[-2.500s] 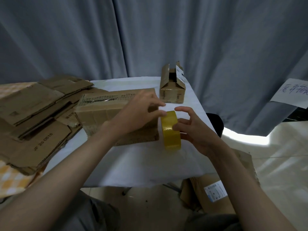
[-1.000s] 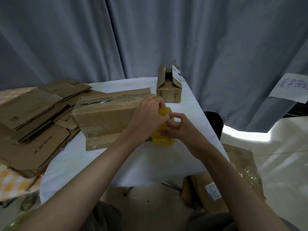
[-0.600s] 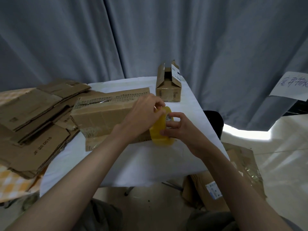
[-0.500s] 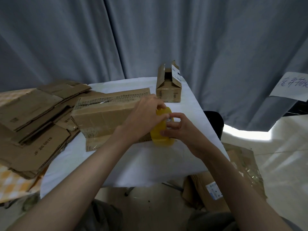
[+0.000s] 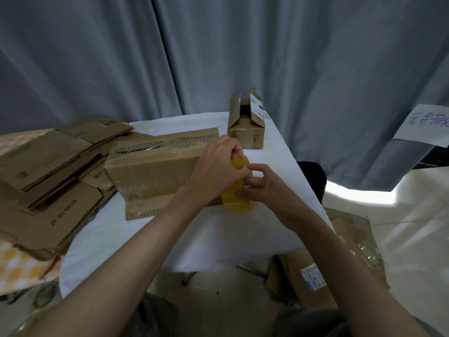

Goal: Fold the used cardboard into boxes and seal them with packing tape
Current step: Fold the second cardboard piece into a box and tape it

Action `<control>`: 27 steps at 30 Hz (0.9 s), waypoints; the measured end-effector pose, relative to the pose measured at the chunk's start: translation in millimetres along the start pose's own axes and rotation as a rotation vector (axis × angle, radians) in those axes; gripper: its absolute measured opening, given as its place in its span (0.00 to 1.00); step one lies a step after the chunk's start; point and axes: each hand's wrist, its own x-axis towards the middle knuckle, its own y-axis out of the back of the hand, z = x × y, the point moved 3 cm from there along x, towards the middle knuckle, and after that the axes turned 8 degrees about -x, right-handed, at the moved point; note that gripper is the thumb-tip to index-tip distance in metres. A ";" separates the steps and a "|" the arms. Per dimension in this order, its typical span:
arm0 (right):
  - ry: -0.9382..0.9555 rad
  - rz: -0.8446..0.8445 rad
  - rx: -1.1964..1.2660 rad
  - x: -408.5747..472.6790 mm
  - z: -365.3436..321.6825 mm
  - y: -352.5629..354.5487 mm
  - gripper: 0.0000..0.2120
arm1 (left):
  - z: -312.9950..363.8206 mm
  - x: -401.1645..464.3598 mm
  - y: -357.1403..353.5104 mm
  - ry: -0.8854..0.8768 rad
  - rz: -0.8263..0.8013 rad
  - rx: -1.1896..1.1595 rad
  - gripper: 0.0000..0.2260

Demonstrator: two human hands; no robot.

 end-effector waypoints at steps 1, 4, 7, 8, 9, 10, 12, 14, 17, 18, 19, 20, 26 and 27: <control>0.002 -0.002 0.008 -0.6 -0.2 0.2 0.30 | -1.0 0.3 -1.5 -0.005 0.007 -0.006 0.11; 0.009 -0.008 0.017 -1.2 -1.1 0.7 0.30 | -4.5 -0.7 -4.5 -0.027 0.035 -0.031 0.11; 0.019 -0.015 0.002 -1.5 -1.3 1.5 0.29 | -4.8 -3.7 -6.0 -0.049 0.059 -0.046 0.10; 0.023 -0.017 -0.002 -1.6 -1.3 1.6 0.28 | -4.7 -5.1 -6.3 -0.060 0.070 -0.050 0.09; 0.027 -0.017 -0.004 -2.0 -1.2 1.8 0.28 | -4.4 -6.8 -6.6 -0.069 0.083 -0.055 0.09; 0.032 -0.016 -0.006 -2.2 -1.2 2.0 0.28 | -4.1 -8.9 -6.9 -0.077 0.095 -0.060 0.09; 0.041 -0.011 -0.010 -2.4 -1.2 2.8 0.27 | -3.3 -12.7 -8.3 -0.085 0.127 -0.084 0.08; 0.047 -0.006 -0.019 -2.1 -1.7 3.0 0.27 | -3.2 -15.5 -10.0 -0.077 0.159 -0.123 0.08; 0.049 -0.007 -0.029 -2.3 -1.6 2.7 0.27 | -3.0 -17.7 -12.3 -0.058 0.183 -0.160 0.08; 0.051 -0.009 -0.031 -2.7 -1.3 2.5 0.27 | -2.2 -18.9 -13.3 -0.056 0.190 -0.167 0.08; 0.052 -0.008 -0.034 -2.9 -1.1 2.9 0.27 | -1.3 -19.7 -14.5 -0.055 0.198 -0.169 0.07; 0.051 -0.007 -0.037 -3.0 -0.8 3.1 0.27 | -1.0 -21.2 -15.8 -0.051 0.208 -0.166 0.08; 0.046 -0.018 -0.060 -2.9 0.4 2.3 0.28 | -5.1 -25.3 -10.5 -0.045 0.206 -0.194 0.07; 0.046 -0.019 -0.057 -2.8 0.7 2.4 0.27 | -5.1 -26.2 -9.8 -0.052 0.203 -0.185 0.07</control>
